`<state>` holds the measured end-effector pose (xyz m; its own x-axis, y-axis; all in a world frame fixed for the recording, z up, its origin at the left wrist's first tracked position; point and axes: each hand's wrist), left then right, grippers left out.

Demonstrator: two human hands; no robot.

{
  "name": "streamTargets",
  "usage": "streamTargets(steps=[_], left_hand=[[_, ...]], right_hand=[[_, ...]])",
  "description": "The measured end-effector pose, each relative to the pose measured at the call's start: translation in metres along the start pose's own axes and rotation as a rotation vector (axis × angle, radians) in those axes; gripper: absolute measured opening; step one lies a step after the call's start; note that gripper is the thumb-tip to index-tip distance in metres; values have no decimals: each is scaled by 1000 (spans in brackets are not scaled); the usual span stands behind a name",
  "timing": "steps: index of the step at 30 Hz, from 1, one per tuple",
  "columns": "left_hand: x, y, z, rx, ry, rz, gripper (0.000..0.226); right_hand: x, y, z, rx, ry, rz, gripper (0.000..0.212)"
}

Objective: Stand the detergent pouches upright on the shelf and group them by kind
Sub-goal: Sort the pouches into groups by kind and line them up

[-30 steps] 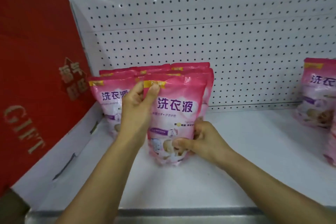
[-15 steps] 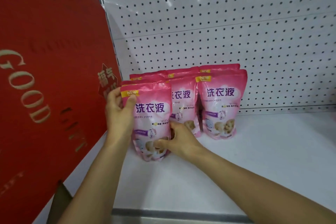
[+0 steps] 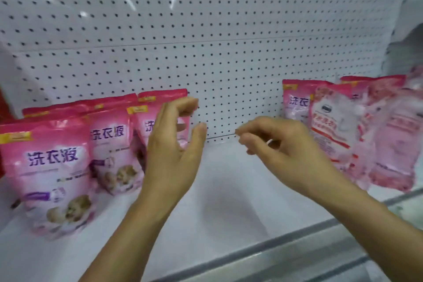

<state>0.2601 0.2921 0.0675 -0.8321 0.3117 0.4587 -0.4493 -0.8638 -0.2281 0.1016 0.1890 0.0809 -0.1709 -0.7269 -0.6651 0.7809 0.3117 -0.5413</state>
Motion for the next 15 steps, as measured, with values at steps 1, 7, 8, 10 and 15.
streamTargets(steps=[1,7,8,10,15], left_hand=[[9,21,2,-64,-7,-54,29],[56,133,18,-434,-79,-252,41],[61,149,21,-468,-118,-291,46],[65,174,28,-469,-140,-332,52],[41,204,74,-308,-193,-324,39]], right_hand=[[4,-29,-1,52,2,13,12],[24,-173,3,326,-9,-103,11],[31,-187,9,315,16,-146,10],[43,-210,25,259,66,-258,10],[70,-235,76,39,115,-504,15]])
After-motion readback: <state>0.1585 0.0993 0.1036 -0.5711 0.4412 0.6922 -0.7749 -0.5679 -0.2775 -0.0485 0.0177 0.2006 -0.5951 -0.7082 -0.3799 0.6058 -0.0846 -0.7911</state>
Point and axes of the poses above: each hand's wrist, its own z-axis towards the middle knuckle, its own y-axis out of the palm, x = y × z, and after that the axes turned 8 degrees about y, right-handed
